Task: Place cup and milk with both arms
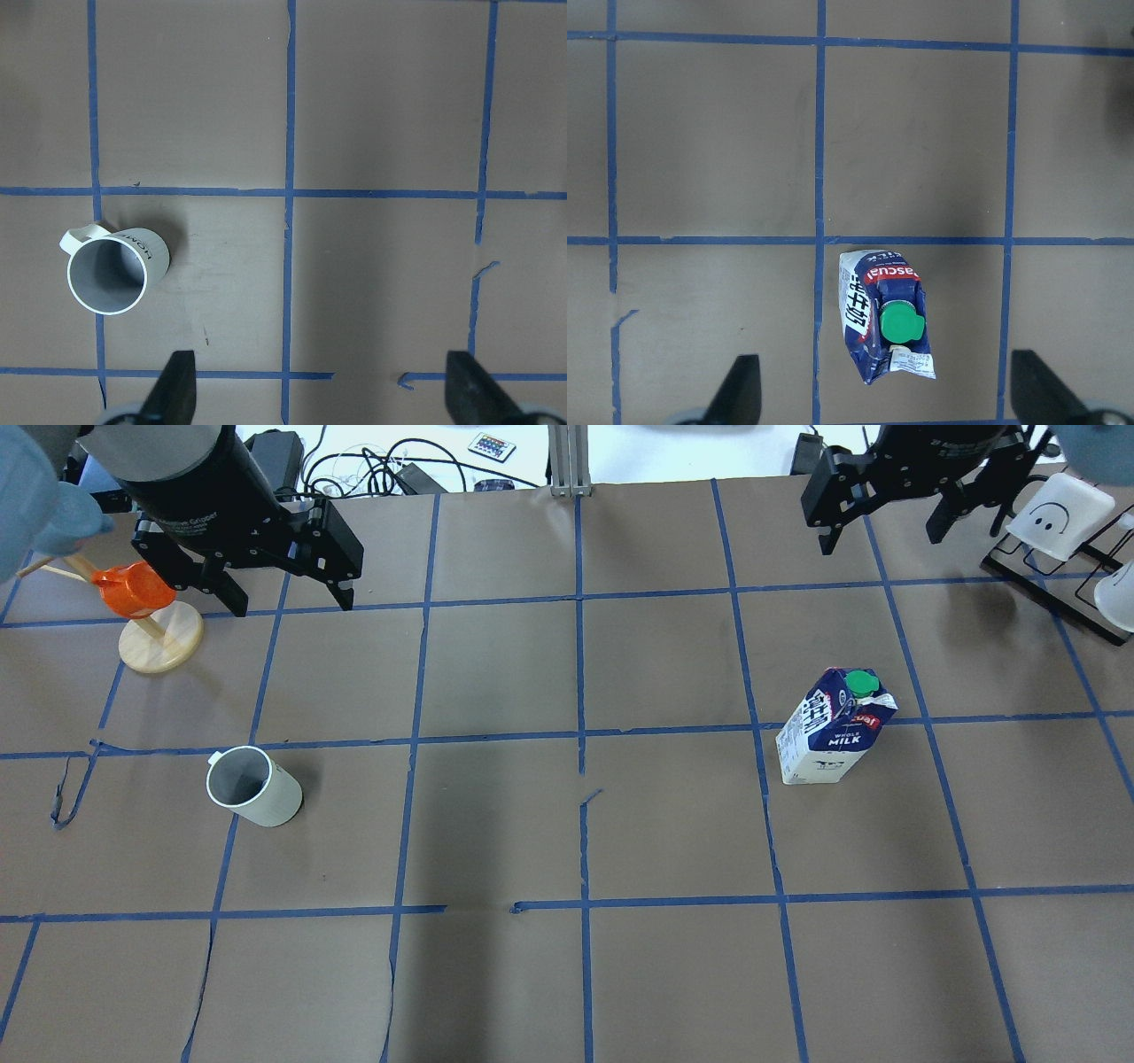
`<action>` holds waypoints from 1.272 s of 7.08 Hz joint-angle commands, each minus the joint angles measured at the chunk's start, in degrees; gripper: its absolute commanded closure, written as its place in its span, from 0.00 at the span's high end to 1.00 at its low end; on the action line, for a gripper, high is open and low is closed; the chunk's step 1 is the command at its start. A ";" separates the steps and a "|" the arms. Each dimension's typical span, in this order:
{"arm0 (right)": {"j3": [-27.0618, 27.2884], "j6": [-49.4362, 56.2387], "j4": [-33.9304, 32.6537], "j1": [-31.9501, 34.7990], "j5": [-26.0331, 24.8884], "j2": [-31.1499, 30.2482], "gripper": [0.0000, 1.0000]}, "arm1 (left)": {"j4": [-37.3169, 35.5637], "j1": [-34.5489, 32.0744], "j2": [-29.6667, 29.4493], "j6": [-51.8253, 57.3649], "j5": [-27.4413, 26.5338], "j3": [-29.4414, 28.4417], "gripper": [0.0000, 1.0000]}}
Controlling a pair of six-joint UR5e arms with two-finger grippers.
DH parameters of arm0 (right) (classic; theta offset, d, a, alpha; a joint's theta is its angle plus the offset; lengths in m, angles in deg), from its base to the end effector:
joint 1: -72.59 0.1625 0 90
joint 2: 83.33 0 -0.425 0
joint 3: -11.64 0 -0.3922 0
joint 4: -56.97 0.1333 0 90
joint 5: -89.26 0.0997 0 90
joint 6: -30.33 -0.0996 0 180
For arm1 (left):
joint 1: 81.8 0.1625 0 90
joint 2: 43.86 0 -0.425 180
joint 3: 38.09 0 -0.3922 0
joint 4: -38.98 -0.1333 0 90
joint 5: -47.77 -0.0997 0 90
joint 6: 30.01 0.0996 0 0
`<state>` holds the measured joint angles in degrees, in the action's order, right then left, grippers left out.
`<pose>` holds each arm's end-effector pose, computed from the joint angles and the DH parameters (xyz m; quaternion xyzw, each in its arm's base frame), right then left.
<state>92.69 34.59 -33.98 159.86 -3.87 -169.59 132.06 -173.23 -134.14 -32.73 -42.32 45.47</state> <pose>0.1026 -0.5336 0.5340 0.0119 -0.9981 0.0519 0.0305 -0.1455 -0.4934 0.5355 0.0113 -0.9996 0.0269 0.0002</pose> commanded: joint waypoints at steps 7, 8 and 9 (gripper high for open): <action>1.30 -1.10 -0.19 3.17 1.28 -0.76 1.00 | -0.09 -0.24 0.20 -0.87 0.26 0.19 1.00; 1.39 -1.10 -0.19 3.17 1.28 -0.67 1.00 | -0.09 -0.16 0.20 -0.80 0.18 0.28 1.00; 1.83 -1.10 -0.19 3.08 1.20 -0.93 1.00 | 0.00 -0.16 0.46 -0.27 -0.26 0.28 1.00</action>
<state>94.16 33.48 -34.17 162.99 -2.62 -170.37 132.01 -173.37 -133.87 -33.34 -42.25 45.70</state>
